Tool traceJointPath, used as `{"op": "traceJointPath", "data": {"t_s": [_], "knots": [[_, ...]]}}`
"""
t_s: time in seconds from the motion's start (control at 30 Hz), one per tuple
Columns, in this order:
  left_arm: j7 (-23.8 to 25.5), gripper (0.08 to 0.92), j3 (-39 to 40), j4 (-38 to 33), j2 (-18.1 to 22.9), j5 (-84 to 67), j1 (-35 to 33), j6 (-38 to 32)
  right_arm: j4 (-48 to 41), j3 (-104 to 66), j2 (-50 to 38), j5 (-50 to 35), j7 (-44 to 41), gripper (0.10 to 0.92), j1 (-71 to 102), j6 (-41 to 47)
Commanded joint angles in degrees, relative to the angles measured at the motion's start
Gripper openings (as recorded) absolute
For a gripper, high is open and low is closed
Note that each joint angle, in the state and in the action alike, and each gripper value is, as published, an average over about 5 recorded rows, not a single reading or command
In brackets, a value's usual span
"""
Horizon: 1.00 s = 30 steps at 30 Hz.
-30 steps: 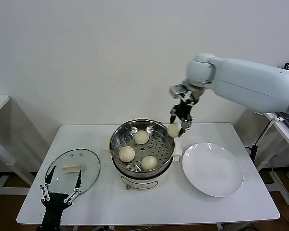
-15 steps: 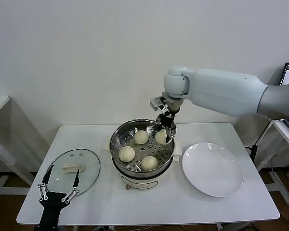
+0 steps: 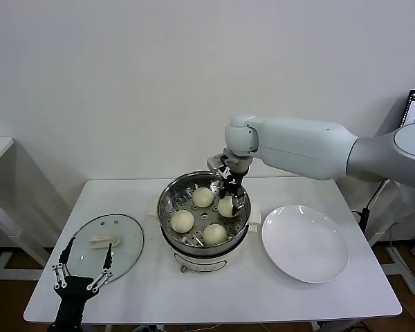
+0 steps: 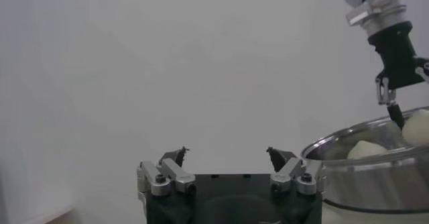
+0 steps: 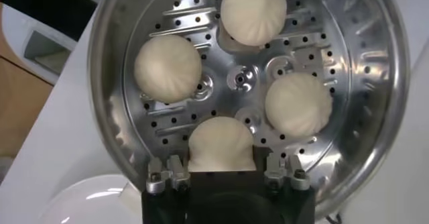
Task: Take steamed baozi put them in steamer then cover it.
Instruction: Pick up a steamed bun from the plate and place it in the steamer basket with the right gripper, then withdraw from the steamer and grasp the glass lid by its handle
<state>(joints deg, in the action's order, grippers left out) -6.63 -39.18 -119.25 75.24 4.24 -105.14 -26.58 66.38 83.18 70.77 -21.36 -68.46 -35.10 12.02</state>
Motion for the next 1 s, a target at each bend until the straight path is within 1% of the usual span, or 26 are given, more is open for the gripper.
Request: {"op": "traceJointPath", "data": {"t_s": [0.03, 0.17, 0.33, 0.5, 0.6, 0.67, 0.73, 0.8, 0.93, 1.0], "knots": [[0.0, 0.823, -0.1, 0.1, 0.0, 0.0, 0.0, -0.1, -0.6, 0.3, 0.6, 1.7, 0.3, 0.695, 1.2, -0.1], [0.0, 0.823, 0.0, 0.1, 0.0, 0.0, 0.1, 0.0, -0.2, 0.0, 0.3, 1.9, 0.1, 0.731, 1.0, -0.2], [0.0, 0.823, -0.1, 0.1, 0.0, 0.2, 0.1, 0.1, 1.7, -1.1, -1.4, 1.9, -0.3, 0.811, -0.2, -0.6], [0.0, 0.823, -0.2, 0.3, 0.0, 1.3, 0.5, 0.1, 4.0, -6.7, -5.2, 1.9, -0.2, 0.822, -0.4, -2.0], [-0.3, 0.823, -0.6, 1.0, -0.1, 3.9, 1.2, 0.2, 6.5, -13.0, -9.3, 0.1, 3.5, 0.823, 1.0, -4.9], [-1.0, 0.823, -1.1, 1.6, -0.3, 6.3, 2.1, 0.5, 8.7, -16.7, -12.6, -2.7, 10.3, 0.823, 2.3, -6.9], [-2.1, 0.823, -1.6, 2.0, -0.5, 8.7, 3.2, 1.3, 11.0, -19.0, -16.4, -5.7, 20.4, 0.823, 3.9, -9.1], [-4.0, 0.823, -1.9, 2.3, -0.8, 11.2, 4.6, 2.7, 13.1, -19.8, -20.0, -7.9, 33.9, 0.823, 5.8, -12.2], [-8.5, 0.823, -2.2, 3.4, -1.5, 16.9, 8.4, 6.8, 16.4, -24.9, -25.3, -10.3, 65.2, 0.823, 14.4, -18.0], [-9.8, 0.823, -2.2, 4.1, -1.9, 19.7, 10.0, 9.0, 17.4, -30.6, -26.8, -10.0, 75.3, 0.823, 20.1, -19.4]]}}
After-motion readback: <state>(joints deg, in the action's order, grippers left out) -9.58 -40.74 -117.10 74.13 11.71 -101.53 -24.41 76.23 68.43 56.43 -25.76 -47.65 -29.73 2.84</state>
